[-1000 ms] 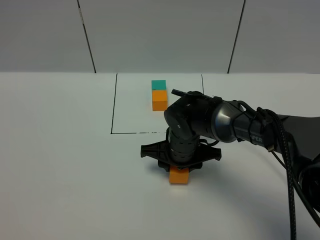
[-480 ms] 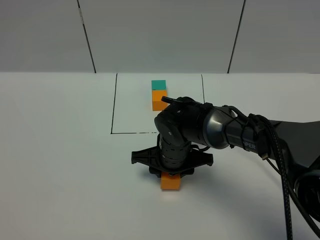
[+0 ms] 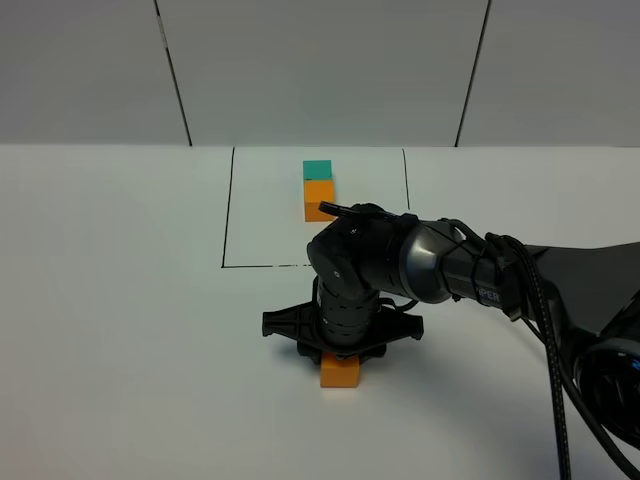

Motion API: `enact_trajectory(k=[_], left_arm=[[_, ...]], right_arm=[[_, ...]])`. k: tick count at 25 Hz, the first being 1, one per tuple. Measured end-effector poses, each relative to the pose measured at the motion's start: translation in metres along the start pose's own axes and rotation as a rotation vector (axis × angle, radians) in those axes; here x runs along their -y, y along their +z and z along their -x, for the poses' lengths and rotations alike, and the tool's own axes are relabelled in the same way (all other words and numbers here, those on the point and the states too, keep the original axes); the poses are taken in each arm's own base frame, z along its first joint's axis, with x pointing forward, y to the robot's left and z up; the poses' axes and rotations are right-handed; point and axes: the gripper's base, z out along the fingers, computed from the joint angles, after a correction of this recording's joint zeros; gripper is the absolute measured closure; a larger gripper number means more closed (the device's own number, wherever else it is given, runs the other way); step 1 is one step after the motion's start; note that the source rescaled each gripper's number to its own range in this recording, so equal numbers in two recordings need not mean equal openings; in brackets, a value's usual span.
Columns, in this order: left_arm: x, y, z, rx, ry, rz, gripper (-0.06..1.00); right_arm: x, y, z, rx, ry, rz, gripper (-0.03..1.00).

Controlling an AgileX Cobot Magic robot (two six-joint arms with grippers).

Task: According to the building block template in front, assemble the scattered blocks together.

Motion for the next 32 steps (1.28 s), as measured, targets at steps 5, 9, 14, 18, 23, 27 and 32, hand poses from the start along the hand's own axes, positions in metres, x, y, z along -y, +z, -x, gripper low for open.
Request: enact_trajectory(k=[5, 9, 14, 18, 23, 27, 32], left_arm=[[0.0, 0.0, 0.0, 0.0, 0.0, 0.0, 0.81], [0.0, 0.0, 0.0, 0.0, 0.0, 0.0, 0.81], [0.0, 0.0, 0.0, 0.0, 0.0, 0.0, 0.81], [0.0, 0.0, 0.0, 0.0, 0.0, 0.0, 0.81], [0.0, 0.0, 0.0, 0.0, 0.0, 0.0, 0.81], [0.0, 0.0, 0.0, 0.0, 0.0, 0.0, 0.81], [0.0, 0.0, 0.0, 0.0, 0.0, 0.0, 0.81]], right_arm=[[-0.0041, -0.0005, -0.0032, 0.003, -0.023, -0.002, 0.84], [-0.0062, -0.0007, -0.0047, 0.005, -0.035, 0.001, 0.84], [-0.0064, -0.0007, -0.0045, 0.007, -0.036, 0.003, 0.84], [-0.0067, -0.0007, -0.0042, 0.011, -0.039, 0.006, 0.84], [-0.0069, -0.0007, -0.004, 0.013, -0.04, 0.009, 0.66], [-0.0069, -0.0007, -0.004, 0.013, -0.043, 0.008, 0.27], [-0.0075, -0.0012, -0.0034, 0.016, -0.054, 0.012, -0.03]])
